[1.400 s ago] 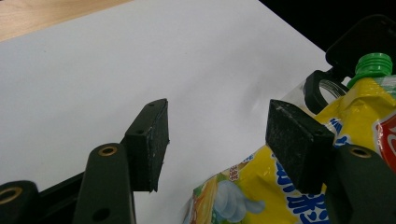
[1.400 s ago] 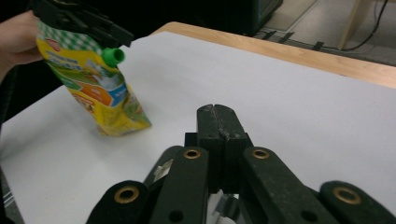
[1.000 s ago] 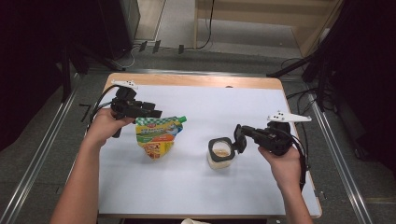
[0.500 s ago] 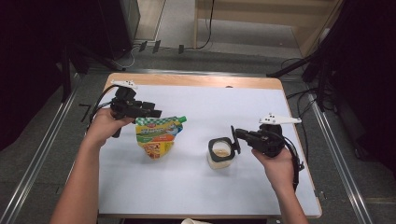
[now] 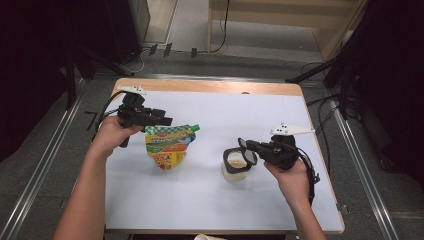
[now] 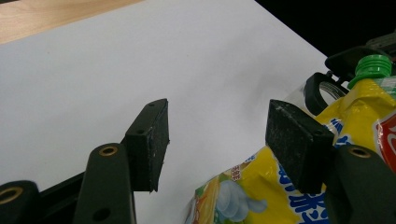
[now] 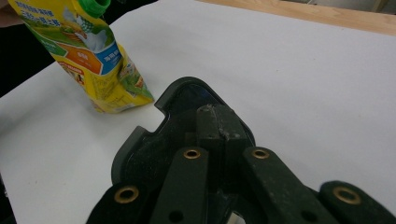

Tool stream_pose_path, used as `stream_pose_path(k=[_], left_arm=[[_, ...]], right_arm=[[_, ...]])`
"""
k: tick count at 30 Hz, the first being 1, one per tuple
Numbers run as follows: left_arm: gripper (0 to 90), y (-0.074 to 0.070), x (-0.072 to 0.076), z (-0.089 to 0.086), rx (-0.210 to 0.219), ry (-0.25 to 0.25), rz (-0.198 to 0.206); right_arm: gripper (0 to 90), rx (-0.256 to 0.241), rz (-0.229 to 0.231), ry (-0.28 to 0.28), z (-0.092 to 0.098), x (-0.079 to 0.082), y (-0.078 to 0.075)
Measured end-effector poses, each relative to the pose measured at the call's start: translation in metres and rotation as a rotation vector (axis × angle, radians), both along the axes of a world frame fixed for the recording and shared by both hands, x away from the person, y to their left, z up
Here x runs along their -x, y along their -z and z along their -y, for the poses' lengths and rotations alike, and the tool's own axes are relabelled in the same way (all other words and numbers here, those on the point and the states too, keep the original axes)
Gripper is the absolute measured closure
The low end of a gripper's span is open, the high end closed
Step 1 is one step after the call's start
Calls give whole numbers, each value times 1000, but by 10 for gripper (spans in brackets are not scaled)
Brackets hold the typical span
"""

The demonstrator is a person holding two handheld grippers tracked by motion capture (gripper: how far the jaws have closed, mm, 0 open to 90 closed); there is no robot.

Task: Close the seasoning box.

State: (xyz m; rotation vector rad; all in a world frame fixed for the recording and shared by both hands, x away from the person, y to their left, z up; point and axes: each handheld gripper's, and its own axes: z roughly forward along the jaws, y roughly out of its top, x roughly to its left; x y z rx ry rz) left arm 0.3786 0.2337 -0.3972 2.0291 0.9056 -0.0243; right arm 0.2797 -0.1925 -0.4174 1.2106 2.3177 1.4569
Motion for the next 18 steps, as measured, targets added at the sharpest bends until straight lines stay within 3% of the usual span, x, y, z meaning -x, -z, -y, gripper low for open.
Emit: stream_pose_path(k=[6,13,18], left_arm=[[407,1,0,1,-2,-1,-3],[406,2,-1,1,-7,4,0],[405,4,-1,1,-10,-2,-6]], right_arm=[[900,-5,7,-33,-12,0,7],[900,38,18,-81,-27,4,13],[900,55,12,-81,-30,3,20]])
